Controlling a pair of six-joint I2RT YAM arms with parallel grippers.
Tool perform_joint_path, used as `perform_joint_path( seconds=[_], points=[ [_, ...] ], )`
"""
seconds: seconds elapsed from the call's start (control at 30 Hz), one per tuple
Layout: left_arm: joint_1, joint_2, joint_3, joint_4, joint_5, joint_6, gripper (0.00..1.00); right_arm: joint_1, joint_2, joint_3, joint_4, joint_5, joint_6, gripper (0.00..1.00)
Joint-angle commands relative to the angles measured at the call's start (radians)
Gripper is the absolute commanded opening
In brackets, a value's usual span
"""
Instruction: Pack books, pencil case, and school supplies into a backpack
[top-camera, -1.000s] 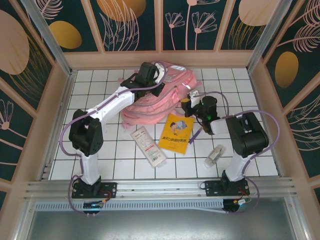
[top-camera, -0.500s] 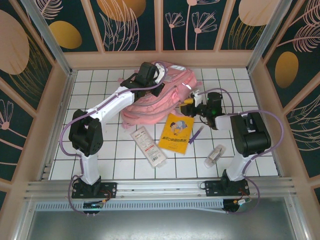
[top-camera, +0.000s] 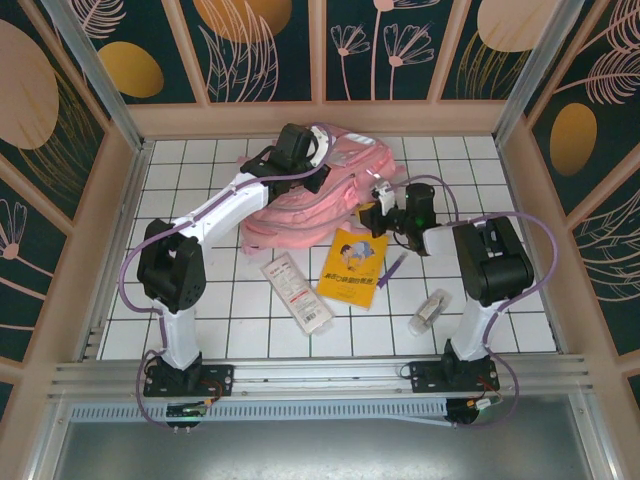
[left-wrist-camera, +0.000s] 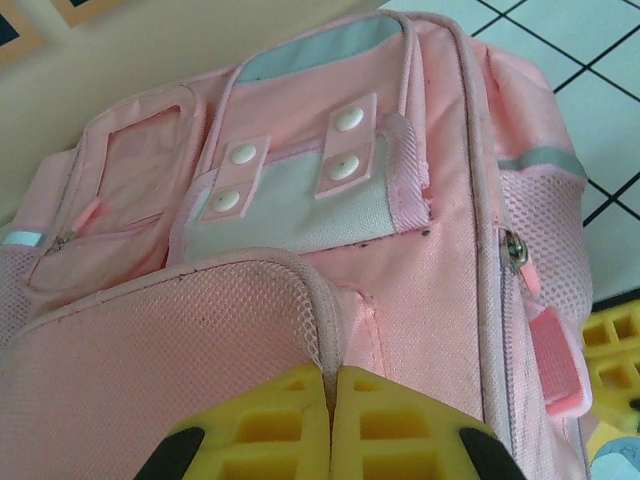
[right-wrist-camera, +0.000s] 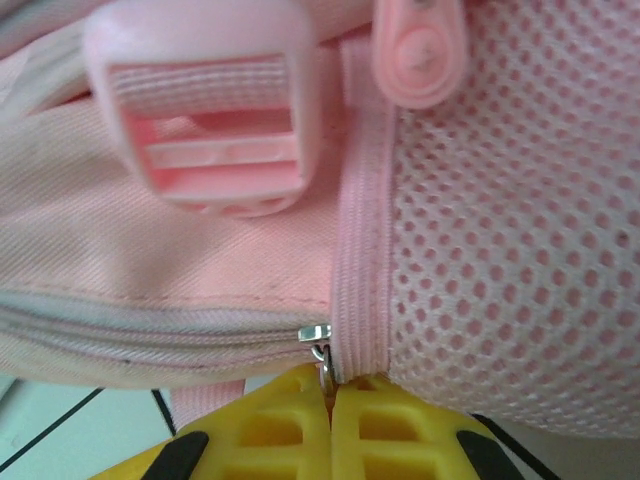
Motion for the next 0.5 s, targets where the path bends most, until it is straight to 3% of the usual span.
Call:
perform_joint_path(
  seconds=[0.0, 0.23, 0.47],
  points=[
    [-0.002, -0.053, 0.054, 0.186, 0.032, -0.036, 0.0, 0.035, -0.063, -0.04, 0.068, -0.078, -0.039, 0.0],
    [-0.002, -0.017, 0.048, 0.222, -0.002, -0.08, 0.0, 0.146, -0.088, -0.019, -0.055, -0.07, -0.136, 0.0],
    [-0.002, 0.016, 0.04, 0.248, -0.019, -0.145, 0.0, 0.233, -0.065, 0.035, -0.083, -0.053, -0.04, 0.0]
  ],
)
